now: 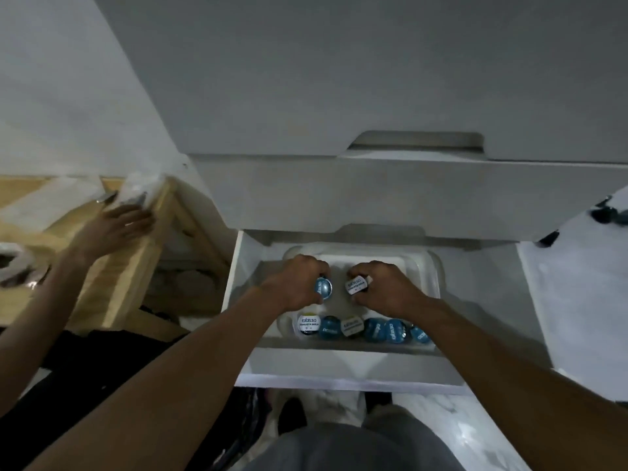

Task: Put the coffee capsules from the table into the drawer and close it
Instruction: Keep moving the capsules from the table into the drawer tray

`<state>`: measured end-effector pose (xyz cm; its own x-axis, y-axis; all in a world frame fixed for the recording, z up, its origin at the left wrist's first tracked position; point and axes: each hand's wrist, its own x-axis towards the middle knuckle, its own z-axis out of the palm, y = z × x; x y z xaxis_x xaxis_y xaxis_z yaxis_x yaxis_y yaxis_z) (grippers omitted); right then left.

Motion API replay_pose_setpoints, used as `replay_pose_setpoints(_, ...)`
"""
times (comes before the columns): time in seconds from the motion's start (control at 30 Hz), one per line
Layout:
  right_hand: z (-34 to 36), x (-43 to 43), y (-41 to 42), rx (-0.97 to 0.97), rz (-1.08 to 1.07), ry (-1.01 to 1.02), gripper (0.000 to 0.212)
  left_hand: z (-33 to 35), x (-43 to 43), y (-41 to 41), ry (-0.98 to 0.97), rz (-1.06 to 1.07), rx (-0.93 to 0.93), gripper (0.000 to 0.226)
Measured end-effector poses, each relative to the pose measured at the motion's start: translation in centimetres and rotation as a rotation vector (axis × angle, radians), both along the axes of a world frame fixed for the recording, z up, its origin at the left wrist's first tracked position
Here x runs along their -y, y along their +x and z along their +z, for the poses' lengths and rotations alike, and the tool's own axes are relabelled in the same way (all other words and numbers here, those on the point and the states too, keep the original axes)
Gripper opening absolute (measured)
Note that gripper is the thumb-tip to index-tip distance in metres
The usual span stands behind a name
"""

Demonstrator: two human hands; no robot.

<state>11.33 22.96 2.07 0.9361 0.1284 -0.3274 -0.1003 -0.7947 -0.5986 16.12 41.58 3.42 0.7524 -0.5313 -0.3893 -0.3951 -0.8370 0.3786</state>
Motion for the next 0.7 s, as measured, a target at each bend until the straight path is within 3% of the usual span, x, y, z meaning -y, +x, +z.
replay_pose_setpoints(0.23,0.0,-0.5,-0.6,-0.044,-0.136,-0.016,0.05,-0.8,-0.1,0.9,-0.003,-0.094,-0.024,0.052)
replay_pose_setpoints(0.47,-0.3,0.0,-0.8,-0.062,-0.161,0.035,0.035,-0.2,0.5,1.4,-0.01,-0.025,-0.079,0.025)
replay_pose_setpoints(0.7,-0.1,-0.6,-0.4,-0.137,-0.133,0.128,0.029,-0.2,0.8,0.4,0.061,0.015,-0.08,0.028)
